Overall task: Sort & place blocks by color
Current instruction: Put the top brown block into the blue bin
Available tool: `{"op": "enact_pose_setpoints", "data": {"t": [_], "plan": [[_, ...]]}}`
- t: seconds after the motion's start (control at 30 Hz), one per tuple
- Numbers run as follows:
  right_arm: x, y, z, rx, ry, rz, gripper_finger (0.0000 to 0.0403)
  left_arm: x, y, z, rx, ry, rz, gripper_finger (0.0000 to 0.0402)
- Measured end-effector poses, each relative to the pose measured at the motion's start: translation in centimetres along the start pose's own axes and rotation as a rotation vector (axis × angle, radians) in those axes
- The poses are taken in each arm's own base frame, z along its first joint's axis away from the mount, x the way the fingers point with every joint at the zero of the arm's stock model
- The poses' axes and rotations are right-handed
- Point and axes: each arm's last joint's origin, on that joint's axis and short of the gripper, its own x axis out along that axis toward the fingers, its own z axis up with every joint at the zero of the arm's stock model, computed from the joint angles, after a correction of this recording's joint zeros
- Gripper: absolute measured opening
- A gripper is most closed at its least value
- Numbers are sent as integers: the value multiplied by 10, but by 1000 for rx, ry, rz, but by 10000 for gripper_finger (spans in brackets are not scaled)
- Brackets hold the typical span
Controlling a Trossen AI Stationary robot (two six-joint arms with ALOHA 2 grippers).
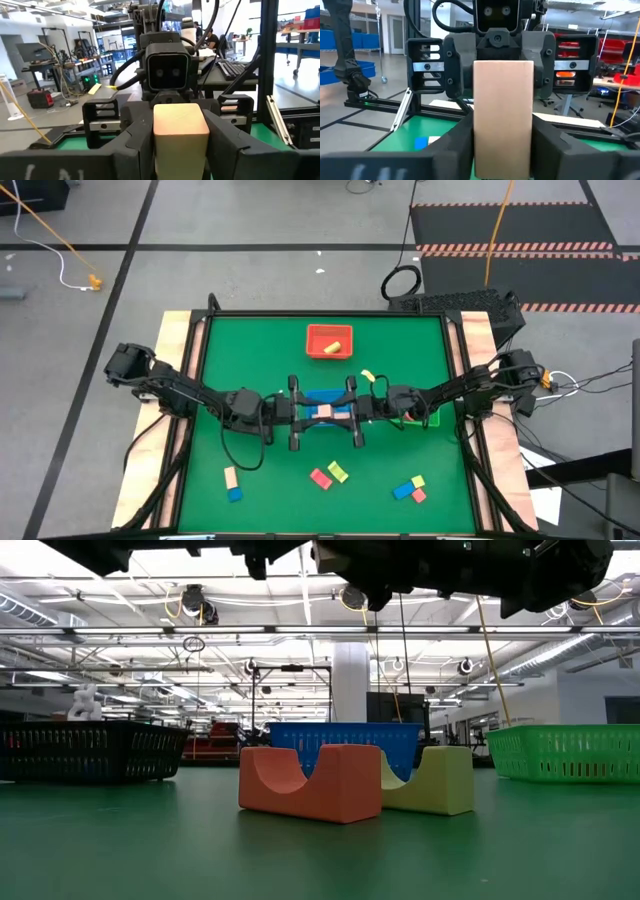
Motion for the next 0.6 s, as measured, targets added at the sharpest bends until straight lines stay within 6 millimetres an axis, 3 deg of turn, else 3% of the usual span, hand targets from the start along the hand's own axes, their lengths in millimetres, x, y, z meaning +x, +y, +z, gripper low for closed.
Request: {"op": "enact_pose_setpoints", "data": {"t": [0.17,0.27,0.43,0.6], "plan": [[0,0,-5,15,43,6,239,0,0,-1,2,12,-8,133],[0,1,-11,33,109,9,280,0,-1,-2,5,22,-10,133],[-8,-1,-16,100,281,-35,314,0,-1,-5,6,52,7,133],[-26,-7,-6,130,429,-190,316,-1,2,-16,-5,174,89,133]]}}
